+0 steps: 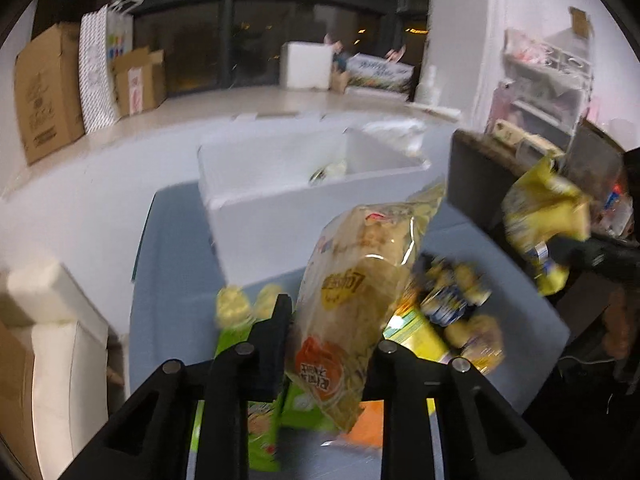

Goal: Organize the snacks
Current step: 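Carry the potato-stick bag to the box while left gripper carries a bread pack there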

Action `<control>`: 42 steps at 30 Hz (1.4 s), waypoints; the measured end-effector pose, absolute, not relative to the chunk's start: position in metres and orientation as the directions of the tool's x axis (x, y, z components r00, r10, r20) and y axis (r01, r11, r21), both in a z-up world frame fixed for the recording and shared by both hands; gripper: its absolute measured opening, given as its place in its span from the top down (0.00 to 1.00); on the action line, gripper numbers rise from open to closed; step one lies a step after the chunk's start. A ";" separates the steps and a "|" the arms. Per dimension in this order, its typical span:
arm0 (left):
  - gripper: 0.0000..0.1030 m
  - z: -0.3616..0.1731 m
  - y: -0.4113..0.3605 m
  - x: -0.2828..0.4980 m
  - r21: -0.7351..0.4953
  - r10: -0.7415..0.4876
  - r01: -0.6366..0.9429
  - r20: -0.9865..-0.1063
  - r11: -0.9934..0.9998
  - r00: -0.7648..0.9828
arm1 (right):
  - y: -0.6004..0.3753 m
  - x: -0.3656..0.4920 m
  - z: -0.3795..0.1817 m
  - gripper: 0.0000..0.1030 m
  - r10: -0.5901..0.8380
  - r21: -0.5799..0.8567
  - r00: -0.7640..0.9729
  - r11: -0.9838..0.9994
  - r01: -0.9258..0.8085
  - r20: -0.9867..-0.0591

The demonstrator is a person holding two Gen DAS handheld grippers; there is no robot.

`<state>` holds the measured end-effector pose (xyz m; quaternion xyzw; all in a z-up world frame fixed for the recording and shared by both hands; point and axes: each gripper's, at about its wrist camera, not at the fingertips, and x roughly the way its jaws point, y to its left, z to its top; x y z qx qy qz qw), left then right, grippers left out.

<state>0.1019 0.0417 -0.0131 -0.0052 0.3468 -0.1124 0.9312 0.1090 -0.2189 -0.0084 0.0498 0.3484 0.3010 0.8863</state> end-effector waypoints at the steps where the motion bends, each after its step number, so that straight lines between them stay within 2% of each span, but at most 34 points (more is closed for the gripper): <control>1: 0.74 -0.005 0.038 0.104 -0.092 -0.223 0.214 -0.631 0.973 0.743 | -0.220 0.112 -0.007 0.41 0.566 0.298 0.578 0.816 -0.495 -0.588; 8: 0.75 0.049 0.021 0.151 -0.094 -0.256 0.247 -0.561 0.964 0.788 | -0.218 0.174 0.017 0.41 0.552 0.292 0.596 0.827 -0.480 -0.583; 14: 0.75 0.075 0.024 0.232 -0.105 -0.226 0.202 -0.541 0.974 0.810 | -0.192 0.265 0.041 0.41 0.528 0.288 0.601 0.843 -0.454 -0.600; 20: 0.75 0.068 0.033 0.307 -0.126 -0.184 0.136 -0.586 0.983 0.789 | -0.165 0.326 0.041 0.41 0.481 0.258 0.595 0.868 -0.424 -0.644; 27: 0.74 0.035 0.037 0.341 -0.097 -0.126 0.082 -0.655 0.992 0.745 | -0.148 0.377 0.022 0.41 0.439 0.268 0.549 0.892 -0.365 -0.711; 30: 0.70 0.020 0.044 0.350 -0.129 -0.132 0.060 -0.684 0.990 0.717 | -0.144 0.385 0.013 0.39 0.434 0.271 0.526 0.893 -0.359 -0.731; 31: 0.58 0.015 0.047 0.352 -0.127 -0.120 0.043 -0.696 0.991 0.708 | -0.142 0.387 0.009 0.37 0.443 0.284 0.514 0.889 -0.360 -0.734; 32: 0.36 0.011 0.048 0.353 -0.122 -0.108 0.031 -0.703 0.992 0.703 | -0.140 0.389 0.007 0.26 0.452 0.294 0.503 0.884 -0.364 -0.737; 33: 0.23 0.007 0.050 0.353 -0.125 -0.107 0.026 -0.707 0.992 0.699 | -0.138 0.391 0.004 0.16 0.466 0.308 0.486 0.876 -0.372 -0.739; 34: 0.05 0.004 0.052 0.351 -0.123 -0.100 0.018 -0.705 0.992 0.702 | -0.138 0.391 0.002 0.02 0.470 0.312 0.493 0.875 -0.371 -0.733; 42: 0.00 0.002 0.057 0.340 -0.117 -0.093 0.014 -0.708 0.993 0.700 | -0.139 0.383 0.002 0.00 0.478 0.307 0.519 0.871 -0.384 -0.708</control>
